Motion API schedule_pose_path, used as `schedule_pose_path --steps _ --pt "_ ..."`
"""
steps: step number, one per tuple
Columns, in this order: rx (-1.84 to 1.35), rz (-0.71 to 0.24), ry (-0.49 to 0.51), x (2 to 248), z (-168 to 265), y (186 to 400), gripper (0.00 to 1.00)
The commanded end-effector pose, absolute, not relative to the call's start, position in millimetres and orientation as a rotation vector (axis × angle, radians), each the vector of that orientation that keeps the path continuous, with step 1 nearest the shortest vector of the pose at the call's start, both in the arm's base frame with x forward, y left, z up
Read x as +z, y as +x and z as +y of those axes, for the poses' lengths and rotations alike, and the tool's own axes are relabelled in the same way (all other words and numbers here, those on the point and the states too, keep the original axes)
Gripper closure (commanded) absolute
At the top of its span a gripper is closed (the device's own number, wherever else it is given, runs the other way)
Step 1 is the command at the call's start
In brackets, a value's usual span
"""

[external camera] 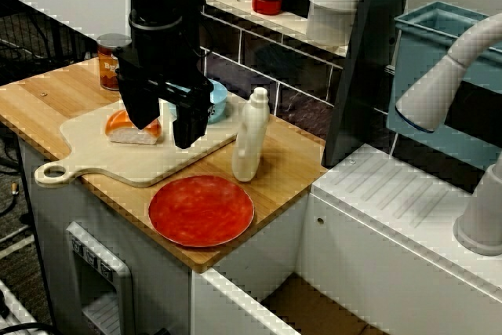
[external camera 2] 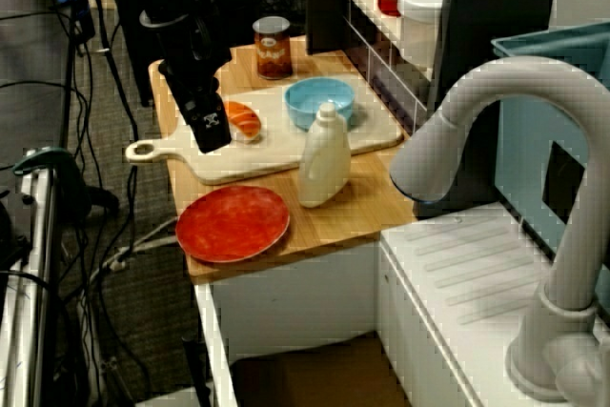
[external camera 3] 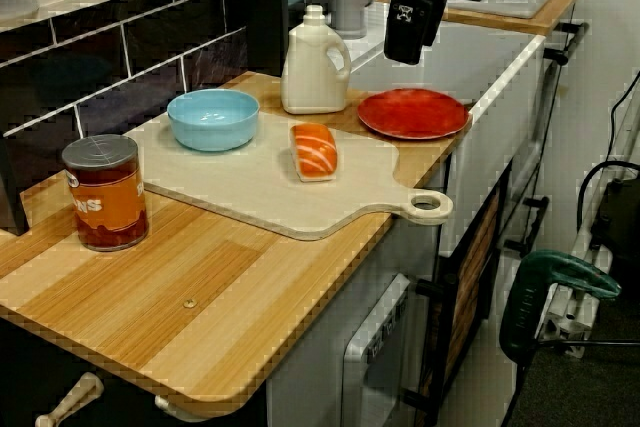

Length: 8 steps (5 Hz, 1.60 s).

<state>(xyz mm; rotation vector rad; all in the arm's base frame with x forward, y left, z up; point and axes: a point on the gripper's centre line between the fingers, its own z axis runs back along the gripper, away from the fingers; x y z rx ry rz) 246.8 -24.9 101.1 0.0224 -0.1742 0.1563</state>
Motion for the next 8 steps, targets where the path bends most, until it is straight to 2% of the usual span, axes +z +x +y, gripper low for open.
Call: schedule_pose_path --steps 1,2,3,4,5,6,7,8 --pt "0.156 -0.174 0.022 101.1 -24.9 246.8 0.00" --pt "0.058 -0.222 0.028 109.8 -12.0 249.7 0.00" --pt "-0.175 -0.204 0.077 126.4 3.7 256.6 0.00" --pt "-0.423 -0.147 0.100 134.1 30.1 263.5 0.00" --pt "-0.565 -0.170 0.063 127.6 47.6 263.8 0.00" --pt "-0.667 -0.199 0.087 112.2 56.8 267.8 0.00" --pt "-0.693 -0.179 0.025 97.2 65.4 272.7 0.00" --pt "-0.744 -0.241 0.030 89.3 67.0 272.4 0.00"
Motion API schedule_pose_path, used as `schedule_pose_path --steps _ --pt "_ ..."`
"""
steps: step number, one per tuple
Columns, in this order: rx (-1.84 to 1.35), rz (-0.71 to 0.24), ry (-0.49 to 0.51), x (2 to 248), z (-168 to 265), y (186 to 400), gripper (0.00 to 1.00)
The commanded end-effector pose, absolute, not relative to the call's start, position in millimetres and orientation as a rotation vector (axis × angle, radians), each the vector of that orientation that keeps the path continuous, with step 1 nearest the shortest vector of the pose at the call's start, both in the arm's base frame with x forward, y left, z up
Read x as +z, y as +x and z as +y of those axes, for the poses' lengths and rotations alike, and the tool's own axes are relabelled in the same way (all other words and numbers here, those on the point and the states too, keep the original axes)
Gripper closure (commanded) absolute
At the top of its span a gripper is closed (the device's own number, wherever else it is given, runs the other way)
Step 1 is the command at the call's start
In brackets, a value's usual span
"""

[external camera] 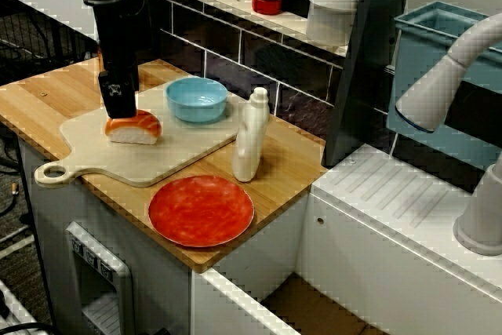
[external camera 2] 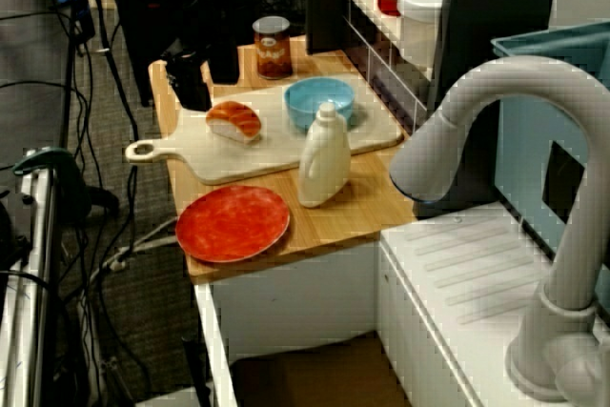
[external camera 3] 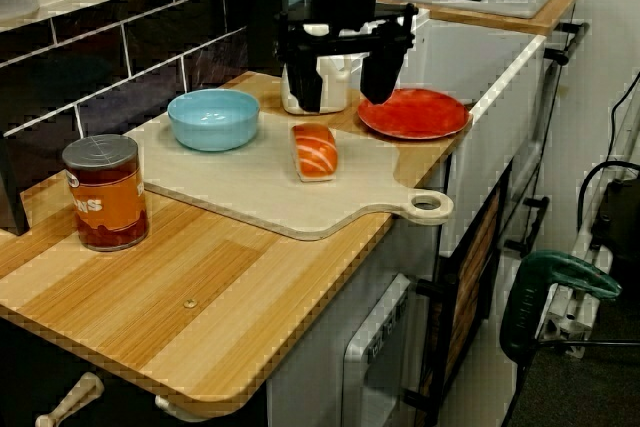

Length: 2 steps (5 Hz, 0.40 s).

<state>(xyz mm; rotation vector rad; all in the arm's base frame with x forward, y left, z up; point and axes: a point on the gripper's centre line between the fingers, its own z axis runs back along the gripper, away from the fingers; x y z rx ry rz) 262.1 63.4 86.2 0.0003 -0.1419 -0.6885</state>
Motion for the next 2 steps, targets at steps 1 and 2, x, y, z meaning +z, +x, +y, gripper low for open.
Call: schedule_pose_path --steps 1,2 --pt "-0.745 -0.238 0.047 80.4 67.8 279.6 0.00" --pt "-0.727 -0.249 0.050 83.5 70.7 283.2 0.00"
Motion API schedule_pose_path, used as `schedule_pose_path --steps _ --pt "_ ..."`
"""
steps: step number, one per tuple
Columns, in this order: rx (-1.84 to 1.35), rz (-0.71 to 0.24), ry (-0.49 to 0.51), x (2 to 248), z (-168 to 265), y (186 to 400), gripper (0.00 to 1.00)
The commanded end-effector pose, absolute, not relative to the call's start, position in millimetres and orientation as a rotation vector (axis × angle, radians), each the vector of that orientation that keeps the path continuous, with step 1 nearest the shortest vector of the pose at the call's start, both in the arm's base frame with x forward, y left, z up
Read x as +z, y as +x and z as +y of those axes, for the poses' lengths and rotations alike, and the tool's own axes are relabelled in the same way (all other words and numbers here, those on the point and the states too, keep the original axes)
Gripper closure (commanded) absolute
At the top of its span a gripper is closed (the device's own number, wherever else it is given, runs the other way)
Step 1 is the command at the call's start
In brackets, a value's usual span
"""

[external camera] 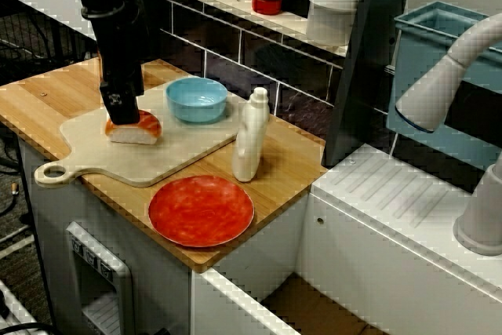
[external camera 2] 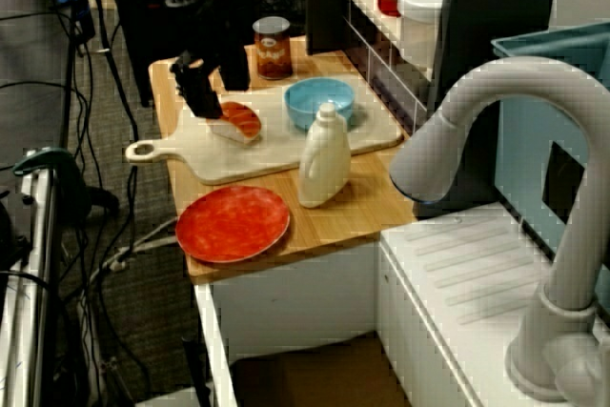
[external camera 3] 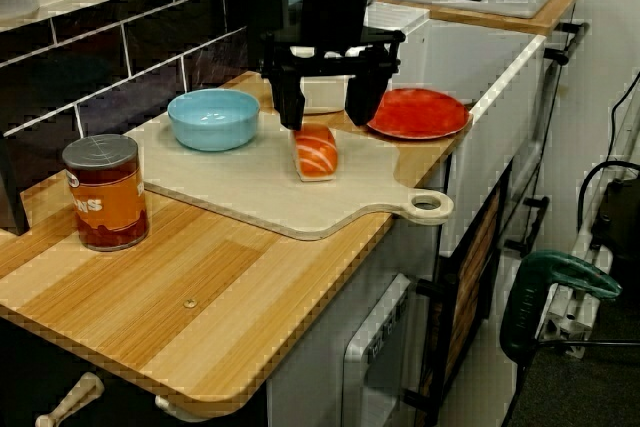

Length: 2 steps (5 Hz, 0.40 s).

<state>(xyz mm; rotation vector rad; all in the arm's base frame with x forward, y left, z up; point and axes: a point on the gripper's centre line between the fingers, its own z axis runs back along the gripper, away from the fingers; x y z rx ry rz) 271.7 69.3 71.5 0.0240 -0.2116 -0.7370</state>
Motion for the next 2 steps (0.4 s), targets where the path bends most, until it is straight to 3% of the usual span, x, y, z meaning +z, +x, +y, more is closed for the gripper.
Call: schedule_pose_path --steps 1,2 --pt "-0.714 -0.255 0.051 83.9 71.6 284.1 0.00" --pt "-0.677 -0.260 0.070 78.6 73.8 286.9 0.00"
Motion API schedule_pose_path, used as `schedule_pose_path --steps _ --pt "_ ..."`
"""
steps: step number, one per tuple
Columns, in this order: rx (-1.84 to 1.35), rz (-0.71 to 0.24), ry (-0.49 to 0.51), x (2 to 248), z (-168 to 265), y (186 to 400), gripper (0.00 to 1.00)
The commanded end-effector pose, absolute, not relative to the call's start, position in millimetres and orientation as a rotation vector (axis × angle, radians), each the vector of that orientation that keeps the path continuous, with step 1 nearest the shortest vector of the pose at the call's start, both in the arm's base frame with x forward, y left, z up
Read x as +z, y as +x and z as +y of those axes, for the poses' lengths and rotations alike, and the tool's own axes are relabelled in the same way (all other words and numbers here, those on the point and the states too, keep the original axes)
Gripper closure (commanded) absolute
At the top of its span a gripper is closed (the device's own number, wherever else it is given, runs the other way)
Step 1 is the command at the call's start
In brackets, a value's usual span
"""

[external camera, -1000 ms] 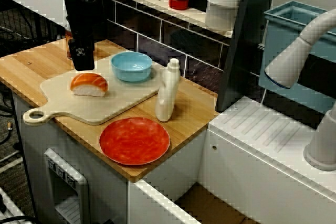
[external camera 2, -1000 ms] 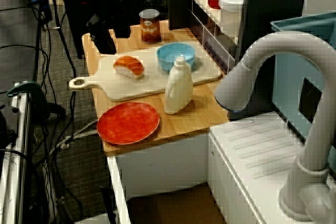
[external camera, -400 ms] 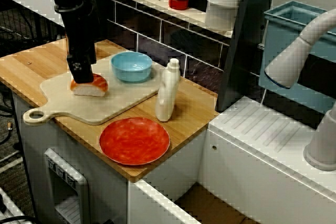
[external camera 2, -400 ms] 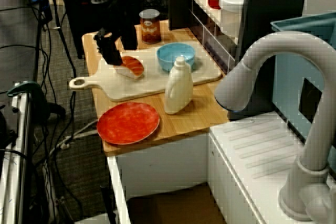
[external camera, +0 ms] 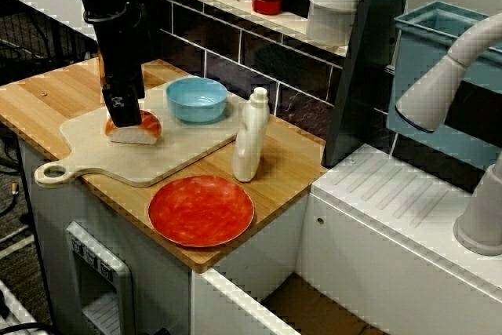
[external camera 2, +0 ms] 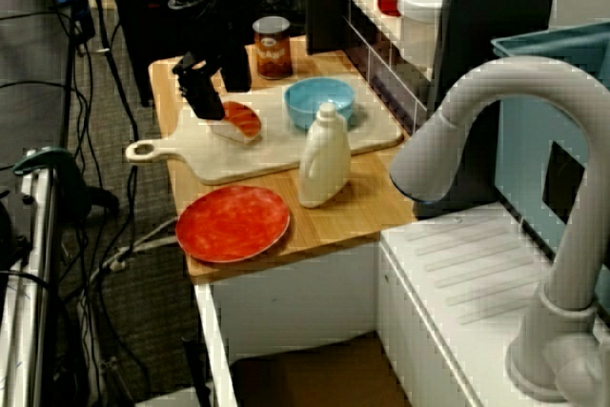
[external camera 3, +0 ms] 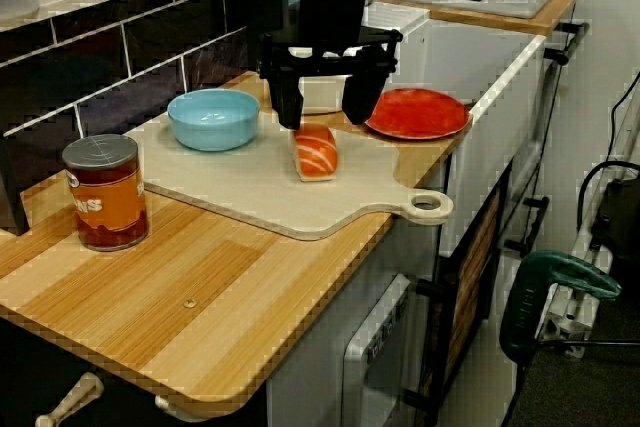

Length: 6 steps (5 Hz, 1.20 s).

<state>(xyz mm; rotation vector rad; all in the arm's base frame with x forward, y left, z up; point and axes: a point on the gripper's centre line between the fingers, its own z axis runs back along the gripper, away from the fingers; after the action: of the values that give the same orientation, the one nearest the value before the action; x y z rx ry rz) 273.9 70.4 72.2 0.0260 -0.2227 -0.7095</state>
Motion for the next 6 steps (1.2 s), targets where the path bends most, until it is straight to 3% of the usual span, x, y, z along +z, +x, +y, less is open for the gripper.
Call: schedule_pose_path --steps 1,6 --pt "-0.648 -0.264 0.065 76.3 75.3 289.8 0.00" --pt "-0.617 -0.282 0.077 59.4 72.7 286.8 0.00"
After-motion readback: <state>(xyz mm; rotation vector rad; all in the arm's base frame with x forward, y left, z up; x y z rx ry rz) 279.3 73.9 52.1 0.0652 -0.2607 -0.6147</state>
